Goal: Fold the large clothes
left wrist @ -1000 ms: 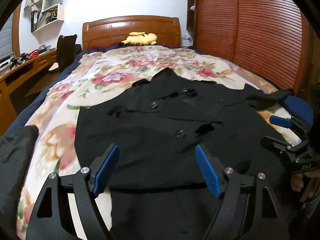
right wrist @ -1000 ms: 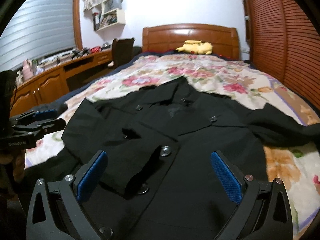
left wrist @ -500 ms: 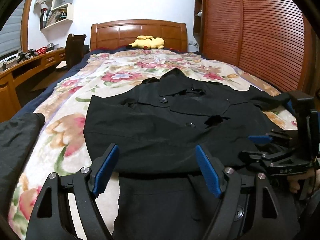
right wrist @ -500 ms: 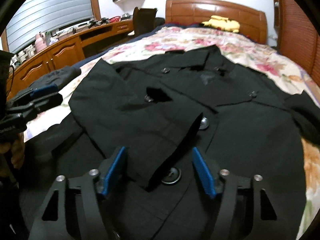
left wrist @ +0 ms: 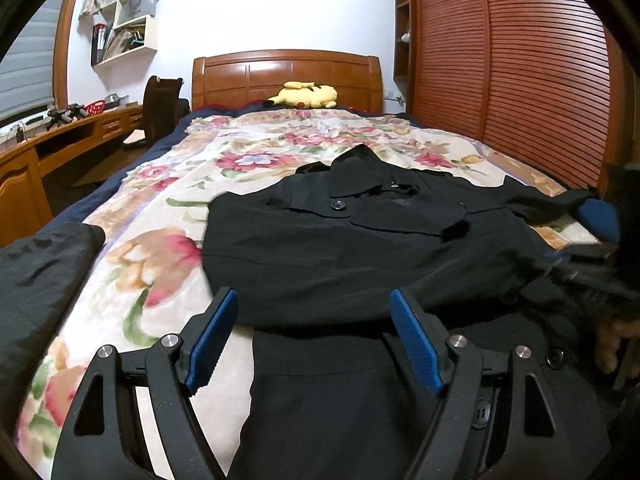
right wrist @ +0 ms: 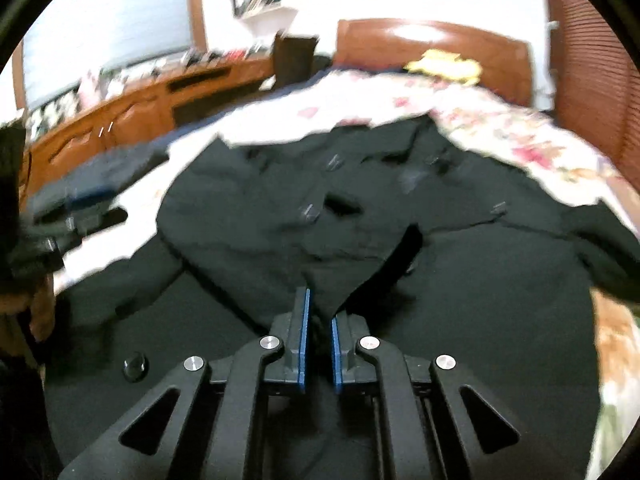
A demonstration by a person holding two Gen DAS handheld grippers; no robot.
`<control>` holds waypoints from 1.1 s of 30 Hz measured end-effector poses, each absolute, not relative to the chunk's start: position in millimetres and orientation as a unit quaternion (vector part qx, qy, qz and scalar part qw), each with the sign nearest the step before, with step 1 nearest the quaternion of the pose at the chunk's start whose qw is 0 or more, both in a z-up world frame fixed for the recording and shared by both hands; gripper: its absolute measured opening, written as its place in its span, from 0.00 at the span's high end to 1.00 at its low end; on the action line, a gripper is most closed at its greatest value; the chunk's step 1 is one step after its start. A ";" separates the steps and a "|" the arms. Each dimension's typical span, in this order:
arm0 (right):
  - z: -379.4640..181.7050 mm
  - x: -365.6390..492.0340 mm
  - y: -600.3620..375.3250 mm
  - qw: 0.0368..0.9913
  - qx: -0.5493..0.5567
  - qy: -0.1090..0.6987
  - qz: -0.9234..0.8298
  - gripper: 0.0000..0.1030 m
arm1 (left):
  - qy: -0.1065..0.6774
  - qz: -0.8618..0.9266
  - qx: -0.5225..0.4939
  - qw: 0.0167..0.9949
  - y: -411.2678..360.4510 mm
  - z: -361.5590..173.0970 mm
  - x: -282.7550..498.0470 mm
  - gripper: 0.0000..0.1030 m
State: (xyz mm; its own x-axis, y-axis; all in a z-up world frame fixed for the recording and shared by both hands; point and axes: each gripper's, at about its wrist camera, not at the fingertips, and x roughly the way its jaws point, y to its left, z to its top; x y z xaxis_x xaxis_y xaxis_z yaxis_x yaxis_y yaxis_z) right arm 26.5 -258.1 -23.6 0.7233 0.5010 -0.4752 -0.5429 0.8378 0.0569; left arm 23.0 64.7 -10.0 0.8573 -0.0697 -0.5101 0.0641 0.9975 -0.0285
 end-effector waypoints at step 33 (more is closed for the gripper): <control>-28.8 -56.8 -306.4 0.956 -0.048 0.231 0.176 0.93 | 0.226 -0.081 0.035 0.970 24.3 2.6 12.1 0.00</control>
State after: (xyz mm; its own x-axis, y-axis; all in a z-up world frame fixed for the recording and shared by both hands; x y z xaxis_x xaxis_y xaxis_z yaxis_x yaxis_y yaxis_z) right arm -56.8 -306.4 -28.8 0.8316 0.3140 -0.4580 -0.3583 0.9335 -0.0106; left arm 12.1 24.3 2.6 0.8846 -0.1420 -0.4443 0.1735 0.9844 0.0307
